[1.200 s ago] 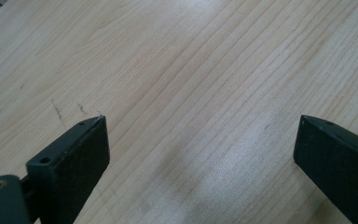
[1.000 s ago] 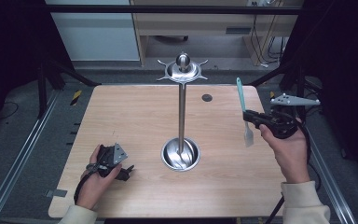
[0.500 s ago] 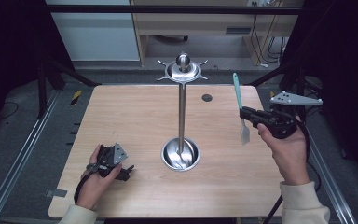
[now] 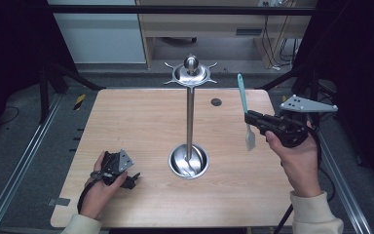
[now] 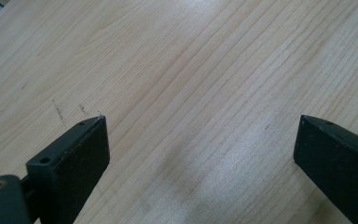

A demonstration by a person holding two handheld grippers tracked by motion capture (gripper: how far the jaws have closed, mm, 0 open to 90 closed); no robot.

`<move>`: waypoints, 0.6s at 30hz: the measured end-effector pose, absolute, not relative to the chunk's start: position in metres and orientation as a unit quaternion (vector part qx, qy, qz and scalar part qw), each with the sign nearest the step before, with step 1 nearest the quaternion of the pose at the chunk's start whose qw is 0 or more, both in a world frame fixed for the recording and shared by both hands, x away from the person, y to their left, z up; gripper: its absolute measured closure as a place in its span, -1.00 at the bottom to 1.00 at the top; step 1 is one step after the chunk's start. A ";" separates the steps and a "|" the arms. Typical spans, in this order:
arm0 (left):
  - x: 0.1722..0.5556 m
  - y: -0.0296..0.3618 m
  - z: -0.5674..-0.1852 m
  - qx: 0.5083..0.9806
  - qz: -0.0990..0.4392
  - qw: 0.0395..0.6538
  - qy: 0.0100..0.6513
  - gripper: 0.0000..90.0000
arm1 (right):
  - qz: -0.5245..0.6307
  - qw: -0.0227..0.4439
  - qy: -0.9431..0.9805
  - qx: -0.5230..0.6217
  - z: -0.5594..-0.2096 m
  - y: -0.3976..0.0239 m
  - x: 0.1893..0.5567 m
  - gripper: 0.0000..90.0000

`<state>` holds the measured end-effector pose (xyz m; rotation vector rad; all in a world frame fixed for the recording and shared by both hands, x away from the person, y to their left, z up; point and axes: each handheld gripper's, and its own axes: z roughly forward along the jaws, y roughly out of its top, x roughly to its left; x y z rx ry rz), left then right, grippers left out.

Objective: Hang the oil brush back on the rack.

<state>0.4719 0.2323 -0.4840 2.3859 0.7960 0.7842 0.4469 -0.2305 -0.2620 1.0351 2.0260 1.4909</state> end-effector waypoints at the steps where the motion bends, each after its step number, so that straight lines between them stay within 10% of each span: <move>1: 0.472 0.232 -0.484 0.877 0.288 0.251 0.292 -0.93 | 0.539 0.209 0.727 0.370 -0.261 -0.230 0.446 0.82; 18: 0.472 0.231 -0.484 0.878 0.288 0.249 0.290 -0.93 | 0.564 0.217 0.735 0.308 -0.252 -0.218 0.425 0.82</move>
